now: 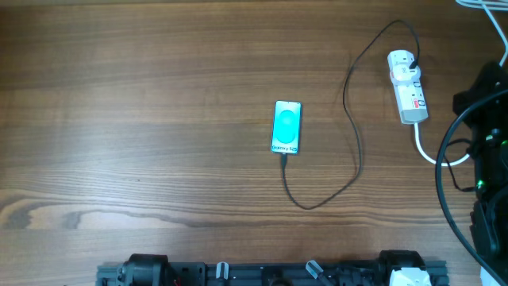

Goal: Plug charger to phone and switch on socket

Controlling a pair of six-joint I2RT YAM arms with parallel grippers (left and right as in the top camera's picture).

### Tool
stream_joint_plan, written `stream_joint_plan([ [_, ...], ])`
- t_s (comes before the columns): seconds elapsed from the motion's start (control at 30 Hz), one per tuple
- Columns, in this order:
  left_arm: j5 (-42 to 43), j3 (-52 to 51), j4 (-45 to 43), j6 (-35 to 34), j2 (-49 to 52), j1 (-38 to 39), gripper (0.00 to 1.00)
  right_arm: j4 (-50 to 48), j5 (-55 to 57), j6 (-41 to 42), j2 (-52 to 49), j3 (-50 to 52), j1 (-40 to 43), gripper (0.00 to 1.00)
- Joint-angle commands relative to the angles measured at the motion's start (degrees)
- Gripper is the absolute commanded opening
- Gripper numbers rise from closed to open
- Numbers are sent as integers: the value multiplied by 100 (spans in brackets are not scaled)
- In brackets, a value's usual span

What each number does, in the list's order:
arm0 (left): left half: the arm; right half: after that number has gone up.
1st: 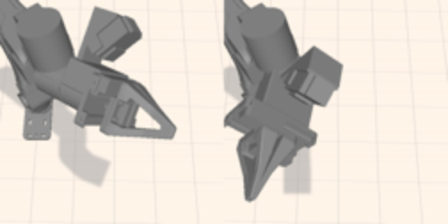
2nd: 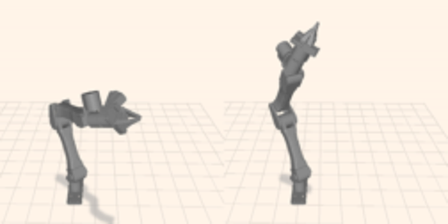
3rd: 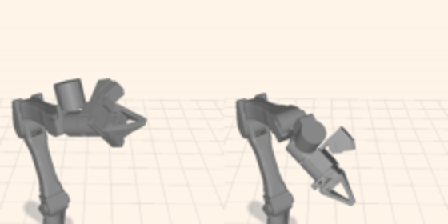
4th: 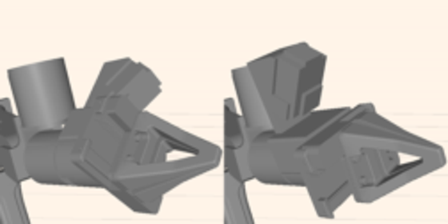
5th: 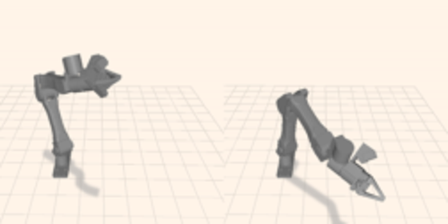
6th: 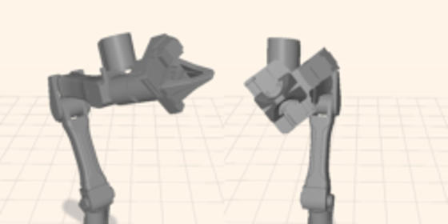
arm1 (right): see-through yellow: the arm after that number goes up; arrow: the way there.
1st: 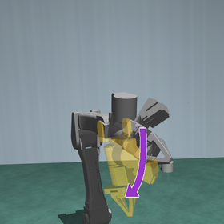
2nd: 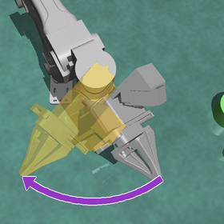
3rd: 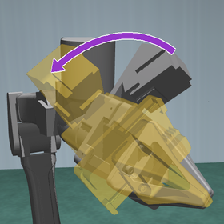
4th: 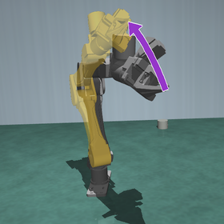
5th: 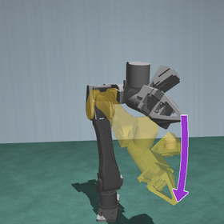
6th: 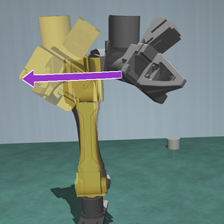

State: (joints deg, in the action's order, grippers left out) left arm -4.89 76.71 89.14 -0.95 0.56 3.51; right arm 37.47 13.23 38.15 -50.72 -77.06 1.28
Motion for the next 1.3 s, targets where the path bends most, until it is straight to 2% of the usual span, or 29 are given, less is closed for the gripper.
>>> stream_joint_plan([
  [0.0,-63,-37,-24,-98,-28,-389,100,-146,-160,-50,22,-20,-24,5],
  [0.17,-57,-37,-407,-103,-28,-627,100,-184,-103,-125,22,-20,-24,5],
  [0.27,-57,-39,-1154,-127,-28,-632,100,-177,-105,-243,22,-20,-24,5],
  [0.43,-57,-435,-1847,-367,-28,-629,100,-177,-105,-240,22,-20,-24,7],
  [0.67,-57,-2186,-3421,-857,-28,-629,100,-92,-105,-240,22,-20,-24,11],
  [0.77,-57,-3198,-4548,-1582,-28,-629,100,68,-105,-243,22,-20,-24,11],
  [0.93,-57,-4562,-6231,-2236,-28,-629,100,227,-105,-267,22,-20,-24,12],
  [1.27,-59,-6478,-8301,-2247,-26,-629,100,354,-105,-267,22,-20,-24,13],
])
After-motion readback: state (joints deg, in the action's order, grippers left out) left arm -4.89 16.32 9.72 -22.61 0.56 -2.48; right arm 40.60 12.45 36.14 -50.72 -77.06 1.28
